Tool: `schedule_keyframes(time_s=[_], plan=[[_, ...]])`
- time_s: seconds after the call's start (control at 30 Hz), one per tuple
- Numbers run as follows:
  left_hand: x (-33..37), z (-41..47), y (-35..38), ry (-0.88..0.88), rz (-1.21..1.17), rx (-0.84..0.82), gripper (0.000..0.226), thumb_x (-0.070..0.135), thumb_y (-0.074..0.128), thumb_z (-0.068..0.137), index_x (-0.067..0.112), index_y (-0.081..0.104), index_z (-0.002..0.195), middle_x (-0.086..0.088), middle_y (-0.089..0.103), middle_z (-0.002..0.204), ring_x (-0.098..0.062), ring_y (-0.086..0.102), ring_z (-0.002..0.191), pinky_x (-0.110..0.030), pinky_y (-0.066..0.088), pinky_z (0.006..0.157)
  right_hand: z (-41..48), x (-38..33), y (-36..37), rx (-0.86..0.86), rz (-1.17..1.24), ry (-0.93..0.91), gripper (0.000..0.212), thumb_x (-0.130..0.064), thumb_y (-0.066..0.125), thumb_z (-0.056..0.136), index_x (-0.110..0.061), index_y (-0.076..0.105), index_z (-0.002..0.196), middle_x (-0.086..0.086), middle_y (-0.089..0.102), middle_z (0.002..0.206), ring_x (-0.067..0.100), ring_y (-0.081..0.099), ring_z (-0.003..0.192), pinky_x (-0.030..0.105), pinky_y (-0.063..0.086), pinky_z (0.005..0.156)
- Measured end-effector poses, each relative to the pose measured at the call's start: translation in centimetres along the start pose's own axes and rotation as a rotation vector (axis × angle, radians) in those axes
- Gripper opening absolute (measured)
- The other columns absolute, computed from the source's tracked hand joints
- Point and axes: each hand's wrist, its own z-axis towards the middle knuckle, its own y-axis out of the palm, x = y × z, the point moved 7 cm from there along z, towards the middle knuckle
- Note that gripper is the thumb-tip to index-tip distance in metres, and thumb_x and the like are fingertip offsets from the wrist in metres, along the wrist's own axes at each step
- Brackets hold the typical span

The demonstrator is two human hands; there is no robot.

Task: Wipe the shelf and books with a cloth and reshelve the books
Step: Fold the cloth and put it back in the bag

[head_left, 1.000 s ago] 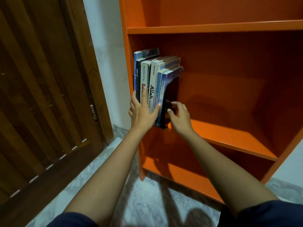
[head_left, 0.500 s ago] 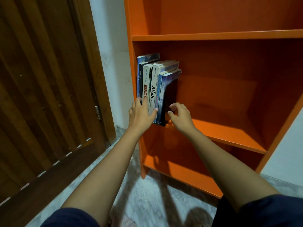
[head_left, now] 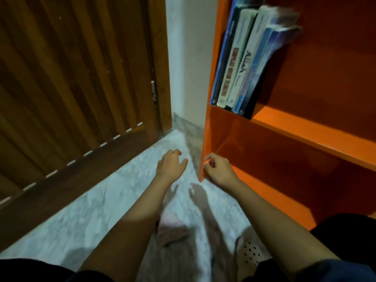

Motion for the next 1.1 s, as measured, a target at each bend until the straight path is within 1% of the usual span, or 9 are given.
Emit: schedule_keyframes(time_s=[0.13,0.27,0.4,0.57,0.7,0.77,0.9,1.0,1.1], plan=[[-10.4,-1.4,4.8,-0.279,-0.107,-0.103,0.041,0.035,0.054,0.093,0.008,0.053,0.124,-0.015,0.054,0.125,-0.029,0.053,0.115,-0.038,0.043,0.097,0.5,3.5,9.2,-0.234,0.047,0.129,0.013,-0.015,0.057,0.091,-0.009,0.057,0.103,0.006,0.055,0.078,0.022,0.052,0.072,0.025,0.036,0.061],[-18.8,-3.3,9.1,-0.473,-0.206,-0.181,0.036,0.028,0.055,0.093,0.004,0.055,0.12,-0.018,0.06,0.117,-0.029,0.056,0.108,-0.028,0.041,0.083,0.7,7.1,17.5,-0.374,0.039,0.203,0.017,-0.021,0.055,0.093,-0.01,0.058,0.106,0.004,0.059,0.084,0.019,0.053,0.073,0.02,0.038,0.058],[-24.3,-5.2,12.7,-0.641,-0.308,-0.264,0.038,0.029,0.052,0.095,0.005,0.052,0.124,-0.018,0.059,0.12,-0.031,0.056,0.109,-0.029,0.042,0.082,0.7,10.4,24.8,-0.523,0.032,0.316,0.029,-0.017,0.051,0.093,-0.01,0.053,0.121,0.014,0.062,0.111,0.023,0.058,0.092,0.024,0.041,0.072],[-27.2,-5.6,17.5,-0.758,-0.476,-0.295,0.065,0.057,0.049,0.082,0.017,0.045,0.133,-0.014,0.057,0.127,-0.032,0.055,0.114,-0.037,0.044,0.095,0.8,12.8,31.6,-0.599,0.045,0.335,0.044,-0.026,0.052,0.095,-0.014,0.046,0.137,0.01,0.052,0.134,0.026,0.051,0.121,0.033,0.041,0.1],[-26.6,-4.0,18.8,-0.705,-0.579,-0.154,0.042,0.041,0.049,0.095,0.013,0.054,0.125,0.0,0.058,0.116,-0.018,0.055,0.107,-0.03,0.042,0.089,0.6,12.9,33.1,-0.603,0.199,0.346,0.074,-0.059,0.051,0.077,-0.017,0.045,0.138,0.003,0.047,0.14,0.017,0.044,0.128,0.024,0.032,0.104],[-25.7,-3.7,19.0,-0.708,-0.643,-0.136,0.038,0.04,0.048,0.096,0.011,0.061,0.117,0.0,0.062,0.11,-0.018,0.059,0.103,-0.032,0.047,0.089,1.1,12.1,32.2,-0.622,0.18,0.369,0.08,-0.059,0.05,0.073,-0.014,0.044,0.139,0.006,0.046,0.142,0.019,0.043,0.13,0.025,0.031,0.106],[-23.1,-4.5,16.6,-0.91,-0.855,-0.148,0.02,0.027,0.046,0.098,0.014,0.061,0.099,-0.015,0.064,0.103,-0.027,0.061,0.096,-0.04,0.049,0.085,2.3,7.9,28.0,-0.639,0.195,0.394,0.052,-0.031,0.06,0.088,-0.009,0.048,0.133,0.013,0.05,0.137,0.026,0.047,0.127,0.031,0.033,0.108],[-19.4,-3.6,10.2,-0.972,-1.012,-0.085,0.021,0.024,0.042,0.1,0.019,0.059,0.091,-0.009,0.063,0.093,-0.029,0.06,0.093,-0.038,0.05,0.079,4.1,2.4,22.8,-0.568,0.207,0.338,0.039,-0.018,0.051,0.095,-0.01,0.048,0.134,0.014,0.054,0.132,0.028,0.051,0.122,0.038,0.04,0.104],[-15.2,-2.3,1.9,-0.971,-1.125,-0.04,0.023,0.029,0.041,0.101,0.015,0.059,0.102,-0.005,0.062,0.097,-0.019,0.061,0.088,-0.026,0.054,0.07,6.4,-5.0,16.6,-0.505,0.253,0.293,0.033,-0.004,0.046,0.095,-0.013,0.053,0.127,0.005,0.059,0.117,0.014,0.057,0.106,0.017,0.045,0.089]])
